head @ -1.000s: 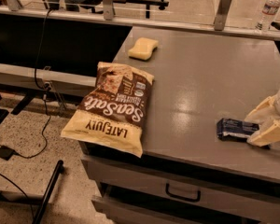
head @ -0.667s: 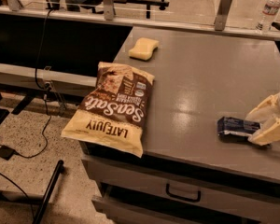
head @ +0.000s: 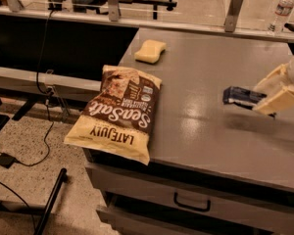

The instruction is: Move rxbar blueberry near sponge

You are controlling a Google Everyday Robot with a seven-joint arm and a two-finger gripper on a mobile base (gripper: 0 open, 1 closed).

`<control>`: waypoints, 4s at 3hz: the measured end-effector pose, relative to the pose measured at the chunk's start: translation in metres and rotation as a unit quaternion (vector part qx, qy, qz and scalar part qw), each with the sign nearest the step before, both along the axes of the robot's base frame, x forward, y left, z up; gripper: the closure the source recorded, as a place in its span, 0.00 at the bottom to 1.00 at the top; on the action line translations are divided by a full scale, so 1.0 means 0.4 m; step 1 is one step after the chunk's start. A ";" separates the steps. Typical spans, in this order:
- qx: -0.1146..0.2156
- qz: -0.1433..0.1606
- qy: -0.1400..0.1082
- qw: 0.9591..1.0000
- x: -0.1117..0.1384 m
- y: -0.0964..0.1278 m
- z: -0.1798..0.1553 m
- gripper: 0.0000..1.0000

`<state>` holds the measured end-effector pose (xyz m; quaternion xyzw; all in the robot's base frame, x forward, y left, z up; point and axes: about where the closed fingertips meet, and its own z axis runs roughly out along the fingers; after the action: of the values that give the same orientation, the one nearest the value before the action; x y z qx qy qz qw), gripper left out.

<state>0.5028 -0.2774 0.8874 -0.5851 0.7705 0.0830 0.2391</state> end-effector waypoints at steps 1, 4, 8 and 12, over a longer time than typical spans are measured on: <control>0.012 -0.003 -0.032 0.999 0.110 0.043 0.042 1.00; -0.002 0.025 -0.084 0.996 0.289 0.139 0.075 1.00; 0.051 0.024 -0.184 0.981 0.584 0.252 0.086 1.00; 0.153 0.019 -0.154 0.976 0.661 0.317 0.023 0.35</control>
Offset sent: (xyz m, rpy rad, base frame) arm 0.1028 0.0721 0.0647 -0.0374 -0.2150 0.0876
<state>0.7671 -0.1506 0.8965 -0.5618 0.6918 0.1131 0.4395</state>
